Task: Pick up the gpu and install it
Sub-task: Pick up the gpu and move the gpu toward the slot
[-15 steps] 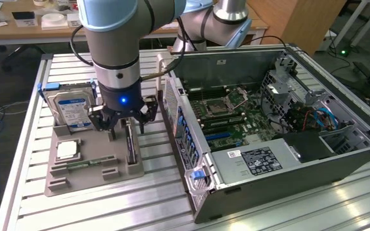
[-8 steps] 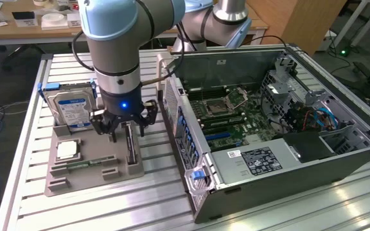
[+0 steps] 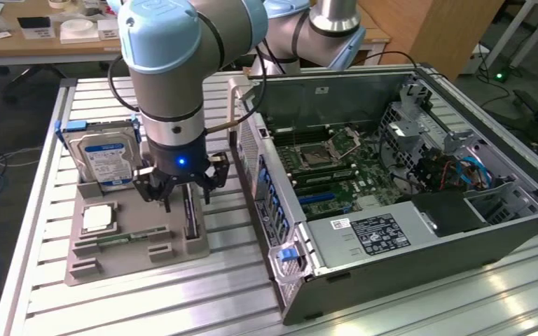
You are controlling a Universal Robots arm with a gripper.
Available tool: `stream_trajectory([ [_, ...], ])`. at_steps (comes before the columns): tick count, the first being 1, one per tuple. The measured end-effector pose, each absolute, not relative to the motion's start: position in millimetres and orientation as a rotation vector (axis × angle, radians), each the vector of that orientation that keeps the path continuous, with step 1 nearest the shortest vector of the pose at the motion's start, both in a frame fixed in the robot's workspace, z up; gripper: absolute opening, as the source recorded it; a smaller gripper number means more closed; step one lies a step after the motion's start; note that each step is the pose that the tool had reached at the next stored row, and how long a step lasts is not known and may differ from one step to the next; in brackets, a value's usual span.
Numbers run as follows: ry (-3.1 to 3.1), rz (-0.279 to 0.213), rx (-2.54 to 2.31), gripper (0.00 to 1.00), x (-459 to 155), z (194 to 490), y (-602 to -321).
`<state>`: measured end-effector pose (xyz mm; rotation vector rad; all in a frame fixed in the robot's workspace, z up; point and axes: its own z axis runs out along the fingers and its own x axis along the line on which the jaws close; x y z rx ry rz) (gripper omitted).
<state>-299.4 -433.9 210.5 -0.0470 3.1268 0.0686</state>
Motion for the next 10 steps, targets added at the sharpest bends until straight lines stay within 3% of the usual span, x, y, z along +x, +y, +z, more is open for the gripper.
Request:
stream_trajectory([
  [10, 3.127, 0.058, 0.007, 0.71, -299.4, 209.1, -433.3],
])
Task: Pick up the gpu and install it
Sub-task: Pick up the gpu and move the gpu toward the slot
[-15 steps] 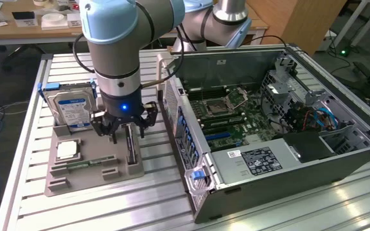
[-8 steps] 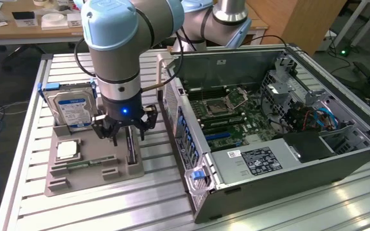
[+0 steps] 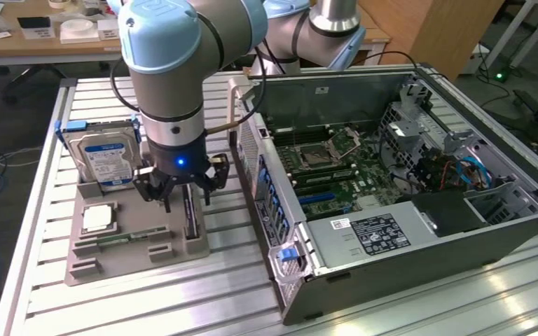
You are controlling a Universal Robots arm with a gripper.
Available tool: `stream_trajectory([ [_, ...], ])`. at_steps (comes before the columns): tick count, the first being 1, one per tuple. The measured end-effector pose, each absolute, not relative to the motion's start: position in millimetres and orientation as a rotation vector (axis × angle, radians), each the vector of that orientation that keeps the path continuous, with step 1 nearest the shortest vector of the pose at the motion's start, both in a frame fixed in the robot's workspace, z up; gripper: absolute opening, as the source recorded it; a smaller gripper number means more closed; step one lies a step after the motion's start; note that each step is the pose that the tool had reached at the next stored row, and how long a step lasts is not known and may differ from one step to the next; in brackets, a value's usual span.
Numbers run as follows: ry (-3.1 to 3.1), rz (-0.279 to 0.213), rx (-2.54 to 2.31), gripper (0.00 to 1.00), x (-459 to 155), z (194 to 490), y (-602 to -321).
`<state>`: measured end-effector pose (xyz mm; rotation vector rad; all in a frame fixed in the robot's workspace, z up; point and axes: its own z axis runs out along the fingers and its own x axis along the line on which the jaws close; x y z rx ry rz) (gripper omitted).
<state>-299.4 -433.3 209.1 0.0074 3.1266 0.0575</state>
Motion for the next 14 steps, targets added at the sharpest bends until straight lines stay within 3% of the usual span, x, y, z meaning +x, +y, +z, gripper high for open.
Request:
stream_trajectory([
  [4, 3.127, 0.057, 0.009, 0.69, -299.4, 208.9, -433.3],
  [7, 3.127, 0.057, 0.009, 0.56, -299.4, 208.9, -433.4],
  [12, 3.126, 0.057, 0.009, 0.55, -299.4, 208.8, -433.3],
  [13, 3.127, 0.057, 0.009, 0.48, -299.4, 208.8, -433.3],
  [14, 3.127, 0.057, 0.009, 0.48, -299.4, 208.8, -433.3],
])
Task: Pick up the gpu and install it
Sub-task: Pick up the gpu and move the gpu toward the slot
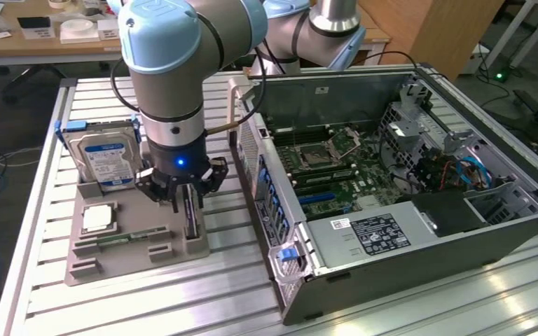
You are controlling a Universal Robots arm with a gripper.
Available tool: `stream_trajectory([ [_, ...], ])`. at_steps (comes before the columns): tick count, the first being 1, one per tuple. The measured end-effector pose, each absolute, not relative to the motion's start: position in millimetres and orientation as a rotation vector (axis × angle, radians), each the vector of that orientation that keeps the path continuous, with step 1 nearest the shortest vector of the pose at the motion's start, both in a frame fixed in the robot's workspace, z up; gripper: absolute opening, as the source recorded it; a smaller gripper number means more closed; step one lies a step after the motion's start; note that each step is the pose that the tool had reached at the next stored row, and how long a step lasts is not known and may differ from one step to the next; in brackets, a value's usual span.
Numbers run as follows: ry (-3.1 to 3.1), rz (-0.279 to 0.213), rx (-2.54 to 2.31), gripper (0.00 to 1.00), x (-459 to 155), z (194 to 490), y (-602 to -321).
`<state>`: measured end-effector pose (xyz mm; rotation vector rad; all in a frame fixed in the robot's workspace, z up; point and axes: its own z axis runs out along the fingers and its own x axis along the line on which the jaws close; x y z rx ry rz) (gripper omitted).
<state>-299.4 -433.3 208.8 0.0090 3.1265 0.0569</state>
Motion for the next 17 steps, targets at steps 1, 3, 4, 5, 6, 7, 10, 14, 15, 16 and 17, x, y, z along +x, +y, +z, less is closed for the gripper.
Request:
stream_trajectory([
  [1, 3.127, 0.057, 0.009, 0.48, -299.4, 208.8, -433.3],
  [3, 3.127, 0.057, 0.009, 0.46, -299.4, 208.7, -433.3],
  [4, 3.127, 0.057, 0.009, 0.4, -299.4, 208.7, -433.3],
  [5, 3.127, 0.057, 0.009, 0.4, -299.4, 208.7, -433.3],
  [6, 3.127, 0.057, 0.009, 0.34, -299.4, 208.7, -433.3],
  [7, 3.126, 0.057, 0.009, 0.34, -299.4, 208.6, -433.3],
  [10, 3.127, 0.057, 0.009, 0.28, -299.1, 208.4, -433.3],
  [14, 3.127, 0.057, 0.009, 0.28, -298.6, 208.2, -433.3],
  [15, 3.127, 0.057, 0.009, 0.28, -298.5, 208.1, -433.3],
  [16, 3.127, 0.057, 0.009, 0.28, -298.4, 208.1, -433.3],
  [17, 3.127, 0.057, 0.009, 0.28, -298.4, 208.1, -433.3],
])
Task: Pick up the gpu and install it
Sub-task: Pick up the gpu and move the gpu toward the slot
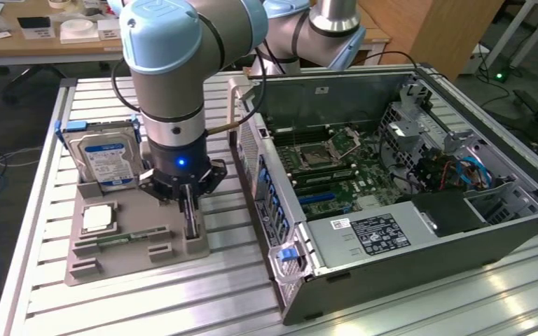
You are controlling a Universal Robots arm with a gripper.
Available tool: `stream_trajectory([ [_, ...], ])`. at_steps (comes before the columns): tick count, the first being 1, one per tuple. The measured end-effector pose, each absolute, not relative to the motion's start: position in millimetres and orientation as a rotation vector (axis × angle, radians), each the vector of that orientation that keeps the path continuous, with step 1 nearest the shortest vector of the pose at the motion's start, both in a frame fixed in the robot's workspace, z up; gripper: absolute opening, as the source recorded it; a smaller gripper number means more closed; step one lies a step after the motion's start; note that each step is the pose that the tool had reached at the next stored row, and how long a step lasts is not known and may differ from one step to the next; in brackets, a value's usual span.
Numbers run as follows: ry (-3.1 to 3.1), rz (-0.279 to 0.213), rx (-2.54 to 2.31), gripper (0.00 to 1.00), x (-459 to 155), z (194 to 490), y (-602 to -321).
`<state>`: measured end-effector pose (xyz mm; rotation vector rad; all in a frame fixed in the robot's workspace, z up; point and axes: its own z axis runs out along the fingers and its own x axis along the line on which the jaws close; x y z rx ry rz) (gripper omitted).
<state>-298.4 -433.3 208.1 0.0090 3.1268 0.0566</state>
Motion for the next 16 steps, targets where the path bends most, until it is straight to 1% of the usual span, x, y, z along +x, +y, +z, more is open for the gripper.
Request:
stream_trajectory([
  [7, 3.125, 0.058, 0.009, 0.28, -298.3, 208.7, -433.3],
  [16, 3.126, 0.058, 0.009, 0.28, -298.7, 247.5, -433.4],
])
